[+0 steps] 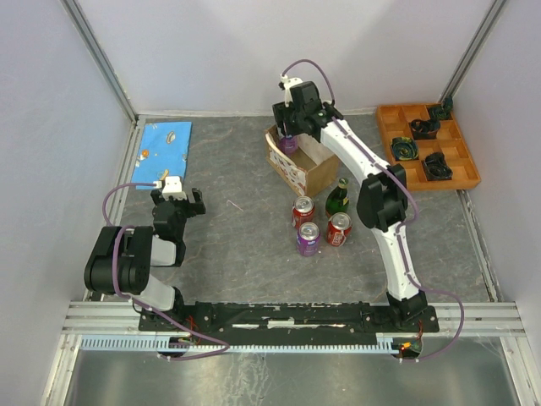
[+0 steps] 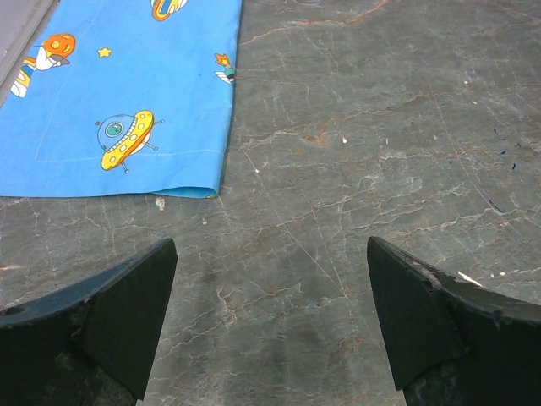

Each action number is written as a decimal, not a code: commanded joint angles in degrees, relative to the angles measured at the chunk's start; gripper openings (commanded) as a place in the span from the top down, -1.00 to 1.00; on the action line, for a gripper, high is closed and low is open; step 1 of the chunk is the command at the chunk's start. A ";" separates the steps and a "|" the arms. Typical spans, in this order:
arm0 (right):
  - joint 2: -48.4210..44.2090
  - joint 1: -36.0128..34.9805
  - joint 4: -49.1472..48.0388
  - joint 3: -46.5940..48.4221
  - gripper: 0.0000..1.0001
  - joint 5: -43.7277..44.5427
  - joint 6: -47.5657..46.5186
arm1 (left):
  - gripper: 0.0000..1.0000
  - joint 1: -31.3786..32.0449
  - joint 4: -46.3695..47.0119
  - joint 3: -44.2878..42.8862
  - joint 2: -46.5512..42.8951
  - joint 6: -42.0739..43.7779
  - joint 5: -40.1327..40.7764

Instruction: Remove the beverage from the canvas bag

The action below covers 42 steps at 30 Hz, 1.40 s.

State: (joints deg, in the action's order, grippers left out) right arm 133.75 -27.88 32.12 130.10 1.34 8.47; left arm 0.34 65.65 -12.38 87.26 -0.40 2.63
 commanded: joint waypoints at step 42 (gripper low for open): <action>-41.64 -20.60 -8.30 -46.42 1.00 -8.72 -5.39 | -0.99 -0.20 1.80 -1.13 -0.14 -0.56 -0.14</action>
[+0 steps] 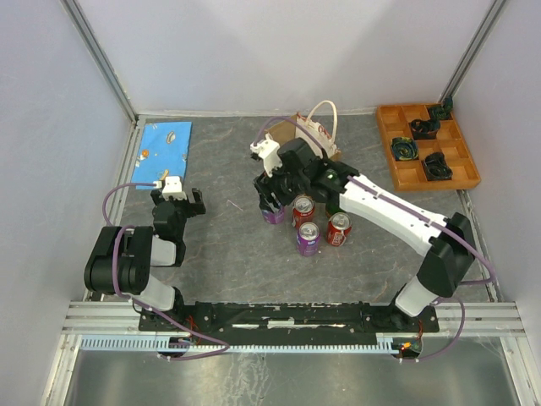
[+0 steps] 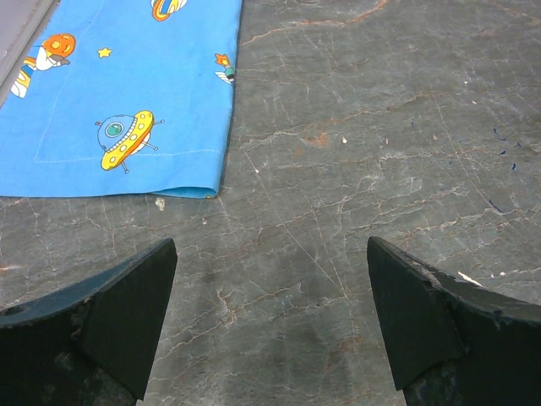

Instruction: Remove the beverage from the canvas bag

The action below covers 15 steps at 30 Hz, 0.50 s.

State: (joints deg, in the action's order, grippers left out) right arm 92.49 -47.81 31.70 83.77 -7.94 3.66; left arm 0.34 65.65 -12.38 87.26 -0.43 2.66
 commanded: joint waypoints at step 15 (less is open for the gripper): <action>4.36 -1.05 -21.62 -14.08 1.00 -2.42 2.10 | -0.99 -0.16 1.84 -1.10 -0.13 -0.56 -0.20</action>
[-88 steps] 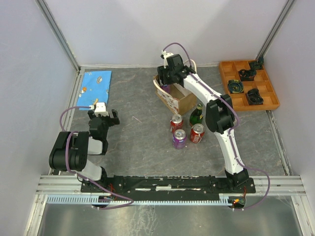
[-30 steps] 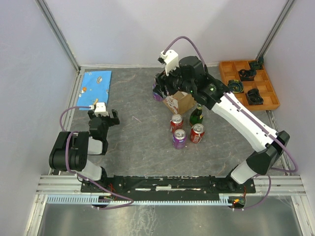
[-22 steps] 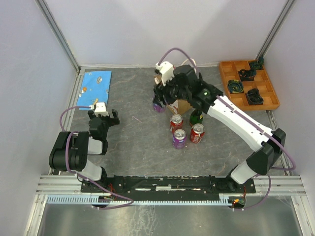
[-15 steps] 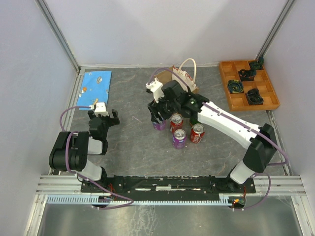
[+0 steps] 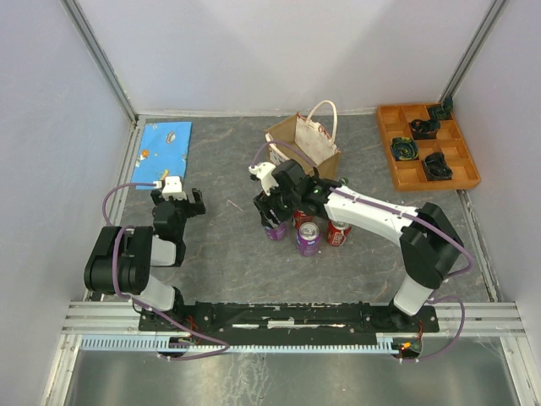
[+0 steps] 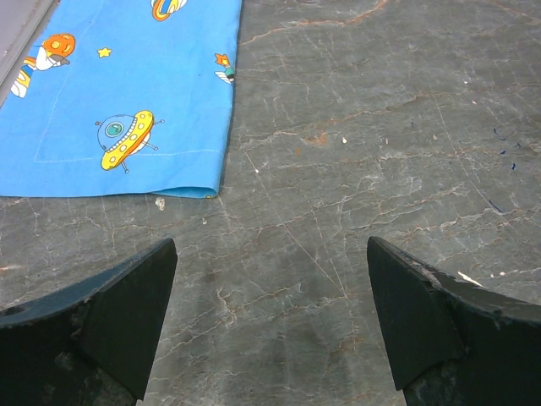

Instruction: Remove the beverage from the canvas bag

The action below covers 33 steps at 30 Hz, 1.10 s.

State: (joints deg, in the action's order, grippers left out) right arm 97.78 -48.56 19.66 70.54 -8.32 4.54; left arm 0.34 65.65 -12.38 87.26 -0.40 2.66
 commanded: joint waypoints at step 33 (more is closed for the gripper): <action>-5.21 -2.32 -2.43 -1.00 -0.99 5.05 -0.49 | -0.98 -0.21 1.77 -1.13 -0.12 -0.57 -0.19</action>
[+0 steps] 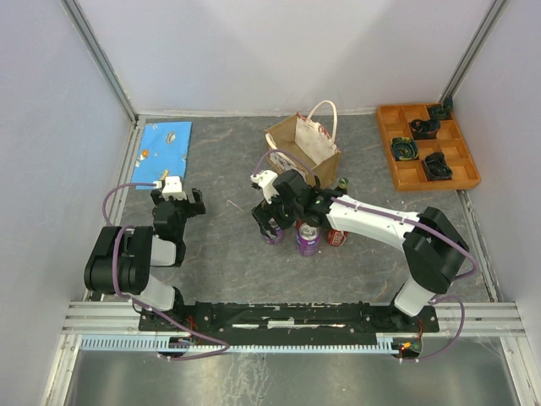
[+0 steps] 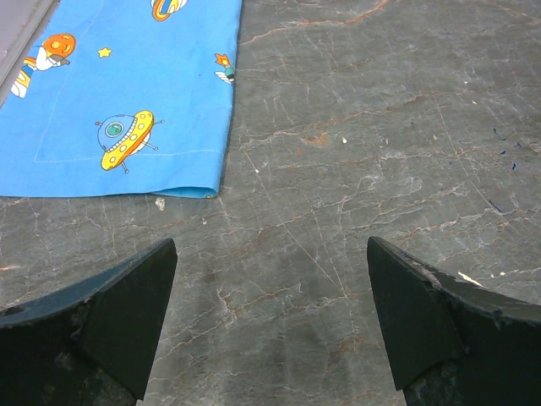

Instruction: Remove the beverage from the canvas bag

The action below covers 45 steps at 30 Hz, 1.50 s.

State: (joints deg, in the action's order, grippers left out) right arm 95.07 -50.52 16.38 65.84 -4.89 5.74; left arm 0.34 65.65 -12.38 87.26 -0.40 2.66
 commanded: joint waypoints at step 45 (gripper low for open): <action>-21.51 56.83 1.31 -1.92 -0.98 36.56 8.69 | -0.99 -0.10 1.83 -1.15 -0.10 -0.52 -0.21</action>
State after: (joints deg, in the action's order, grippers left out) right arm 77.28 6.66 18.50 65.58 24.43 12.58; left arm 0.34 65.65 -12.38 87.26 -0.40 2.66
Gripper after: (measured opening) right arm 0.991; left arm 0.992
